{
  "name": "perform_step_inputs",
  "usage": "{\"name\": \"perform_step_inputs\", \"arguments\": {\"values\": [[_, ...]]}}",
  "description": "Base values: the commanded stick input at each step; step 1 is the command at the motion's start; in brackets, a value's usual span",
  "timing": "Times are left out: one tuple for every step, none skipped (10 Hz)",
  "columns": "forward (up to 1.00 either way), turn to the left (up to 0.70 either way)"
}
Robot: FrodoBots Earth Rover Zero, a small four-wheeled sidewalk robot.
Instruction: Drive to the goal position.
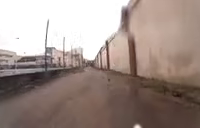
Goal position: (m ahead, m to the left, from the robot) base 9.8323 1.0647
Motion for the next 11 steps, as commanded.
{"name": "perform_step_inputs", "arguments": {"values": [[0.70, 0.08], [0.70, 0.08], [0.70, 0.08], [0.70, 0.08], [0.70, 0.08], [0.70, 0.08], [0.70, 0.08], [0.70, 0.08], [0.70, 0.08], [0.70, 0.08], [0.70, 0.08]]}}
